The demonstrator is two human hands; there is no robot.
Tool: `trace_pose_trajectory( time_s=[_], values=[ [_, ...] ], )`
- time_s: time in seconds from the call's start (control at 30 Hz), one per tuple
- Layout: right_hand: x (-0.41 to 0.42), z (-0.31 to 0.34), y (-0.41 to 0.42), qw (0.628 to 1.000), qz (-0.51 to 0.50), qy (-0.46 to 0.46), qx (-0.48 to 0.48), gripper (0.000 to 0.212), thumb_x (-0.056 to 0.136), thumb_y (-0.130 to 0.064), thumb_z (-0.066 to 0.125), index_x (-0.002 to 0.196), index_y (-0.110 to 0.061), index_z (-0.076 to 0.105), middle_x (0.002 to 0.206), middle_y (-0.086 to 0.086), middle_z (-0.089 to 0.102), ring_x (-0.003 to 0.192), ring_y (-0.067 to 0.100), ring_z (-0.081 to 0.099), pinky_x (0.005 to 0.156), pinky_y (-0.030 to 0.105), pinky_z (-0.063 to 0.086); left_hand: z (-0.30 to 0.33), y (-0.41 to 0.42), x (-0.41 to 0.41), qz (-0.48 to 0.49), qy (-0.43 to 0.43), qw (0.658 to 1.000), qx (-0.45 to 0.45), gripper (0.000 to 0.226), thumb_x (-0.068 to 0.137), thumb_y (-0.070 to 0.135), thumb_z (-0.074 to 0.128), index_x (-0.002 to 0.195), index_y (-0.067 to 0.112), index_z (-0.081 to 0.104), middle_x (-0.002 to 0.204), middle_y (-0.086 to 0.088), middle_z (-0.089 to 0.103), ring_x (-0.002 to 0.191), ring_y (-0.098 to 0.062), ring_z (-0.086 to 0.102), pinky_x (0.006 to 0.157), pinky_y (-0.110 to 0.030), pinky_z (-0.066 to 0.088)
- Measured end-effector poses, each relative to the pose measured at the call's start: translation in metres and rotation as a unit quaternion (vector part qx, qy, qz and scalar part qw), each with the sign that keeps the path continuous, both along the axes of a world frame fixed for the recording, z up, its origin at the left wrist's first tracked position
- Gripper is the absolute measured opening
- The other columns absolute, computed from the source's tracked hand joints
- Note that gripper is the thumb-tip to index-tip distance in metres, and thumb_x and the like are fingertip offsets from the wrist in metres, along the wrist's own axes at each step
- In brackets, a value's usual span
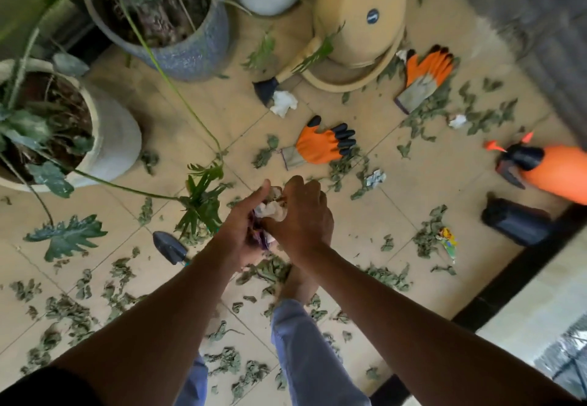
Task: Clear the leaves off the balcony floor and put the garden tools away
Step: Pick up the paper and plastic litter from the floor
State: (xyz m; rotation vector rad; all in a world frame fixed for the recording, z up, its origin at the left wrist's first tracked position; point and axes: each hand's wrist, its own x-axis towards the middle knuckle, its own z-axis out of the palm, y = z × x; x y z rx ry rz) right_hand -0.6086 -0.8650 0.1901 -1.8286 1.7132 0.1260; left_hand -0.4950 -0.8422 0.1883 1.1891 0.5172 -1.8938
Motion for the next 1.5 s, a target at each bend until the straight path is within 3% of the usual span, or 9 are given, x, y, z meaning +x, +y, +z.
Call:
trace_pose_trajectory(
  time_s=[0.13, 0.3, 0.37, 0.47, 0.6, 0.73, 1.0, 1.27, 1.5],
  values=[
    [-0.003, 0.016, -0.02, 0.998, -0.003, -0.046, 0.04, 0.055, 0.072, -0.045, 0.078, 0.108, -0.026, 0.042, 0.107, 0.001, 0.048, 0.101, 0.027, 0.051, 0.069, 0.035, 0.04, -0.009, -0.013, -0.004, -0.009, -0.037, 0.999, 0.013, 0.004, 0.086, 0.013, 0.066, 0.082, 0.011, 0.067, 0.07, -0.007, 0.066, 0.06, -0.019, 0.065, 0.057, -0.026, 0.057],
    [-0.015, 0.023, -0.039, 0.963, -0.039, -0.224, 0.146, 0.043, 0.076, -0.032, 0.076, 0.113, -0.033, 0.054, 0.107, -0.008, 0.058, 0.098, 0.012, 0.059, 0.082, 0.04, 0.055, -0.028, -0.032, 0.002, -0.018, -0.014, 1.0, -0.001, 0.026, 0.093, 0.038, 0.07, 0.095, 0.012, 0.072, 0.088, -0.008, 0.075, 0.077, -0.022, 0.07, 0.069, -0.03, 0.057],
    [-0.021, 0.013, -0.049, 0.957, -0.054, -0.241, 0.152, 0.036, 0.079, -0.038, 0.074, 0.112, -0.034, 0.058, 0.103, -0.011, 0.062, 0.092, 0.007, 0.061, 0.08, 0.037, 0.055, -0.048, -0.037, 0.008, -0.013, -0.009, 1.0, 0.007, 0.035, 0.084, 0.051, 0.08, 0.093, 0.02, 0.067, 0.083, -0.002, 0.07, 0.064, -0.014, 0.061, 0.056, -0.022, 0.047],
    [-0.023, -0.024, -0.067, 0.97, -0.045, -0.208, 0.12, 0.036, 0.084, -0.04, 0.068, 0.118, -0.028, 0.062, 0.105, -0.004, 0.066, 0.093, 0.018, 0.065, 0.078, 0.037, 0.054, -0.074, -0.045, 0.016, -0.007, -0.009, 1.0, 0.008, 0.045, 0.077, 0.061, 0.081, 0.088, 0.022, 0.061, 0.078, 0.0, 0.054, 0.051, -0.008, 0.055, 0.032, -0.016, 0.031],
    [-0.016, -0.093, -0.104, 0.992, 0.025, -0.111, 0.045, 0.041, 0.091, -0.031, 0.063, 0.13, -0.019, 0.061, 0.118, 0.01, 0.066, 0.108, 0.033, 0.062, 0.086, 0.046, 0.054, -0.095, -0.062, 0.023, -0.007, -0.01, 1.0, 0.025, 0.051, 0.078, 0.072, 0.072, 0.082, 0.022, 0.063, 0.078, 0.001, 0.05, 0.06, -0.011, 0.047, 0.033, -0.016, 0.027],
    [0.009, -0.153, -0.154, 0.99, 0.139, 0.003, 0.016, 0.051, 0.092, -0.033, 0.06, 0.141, -0.018, 0.055, 0.129, 0.014, 0.063, 0.121, 0.038, 0.056, 0.097, 0.048, 0.05, -0.112, -0.075, 0.04, -0.04, -0.02, 0.999, 0.026, 0.052, 0.086, 0.069, 0.066, 0.072, 0.02, 0.057, 0.067, 0.001, 0.052, 0.043, -0.01, 0.047, 0.042, -0.019, 0.017],
    [0.058, -0.227, -0.222, 0.958, 0.254, 0.127, 0.047, 0.068, 0.097, -0.026, 0.058, 0.158, -0.034, 0.029, 0.164, 0.019, 0.017, 0.146, 0.042, 0.023, 0.113, 0.052, 0.031, -0.156, -0.064, 0.064, -0.046, -0.006, 0.998, 0.032, 0.045, 0.093, 0.059, 0.063, 0.074, 0.021, 0.05, 0.07, 0.0, 0.047, 0.044, -0.009, 0.047, 0.038, -0.016, 0.021],
    [0.051, -0.232, -0.202, 0.968, 0.217, 0.121, -0.031, 0.036, 0.088, -0.007, 0.062, 0.123, -0.014, 0.063, 0.123, 0.014, 0.057, 0.114, 0.038, 0.058, 0.087, 0.044, 0.041, -0.164, -0.047, 0.059, -0.022, 0.006, 0.998, 0.062, 0.041, 0.089, 0.058, 0.069, 0.077, 0.022, 0.054, 0.072, 0.001, 0.052, 0.057, -0.012, 0.047, 0.036, -0.017, 0.024],
    [0.014, -0.149, -0.135, 0.987, -0.052, -0.15, -0.006, 0.018, 0.089, -0.02, 0.066, 0.104, -0.014, 0.071, 0.092, 0.004, 0.073, 0.082, 0.021, 0.067, 0.073, 0.038, 0.056, -0.154, -0.053, 0.045, -0.004, 0.01, 0.997, 0.08, 0.047, 0.093, 0.057, 0.064, 0.07, 0.018, 0.052, 0.055, 0.003, 0.049, 0.047, -0.009, 0.043, 0.037, -0.018, 0.032]
  ],
)
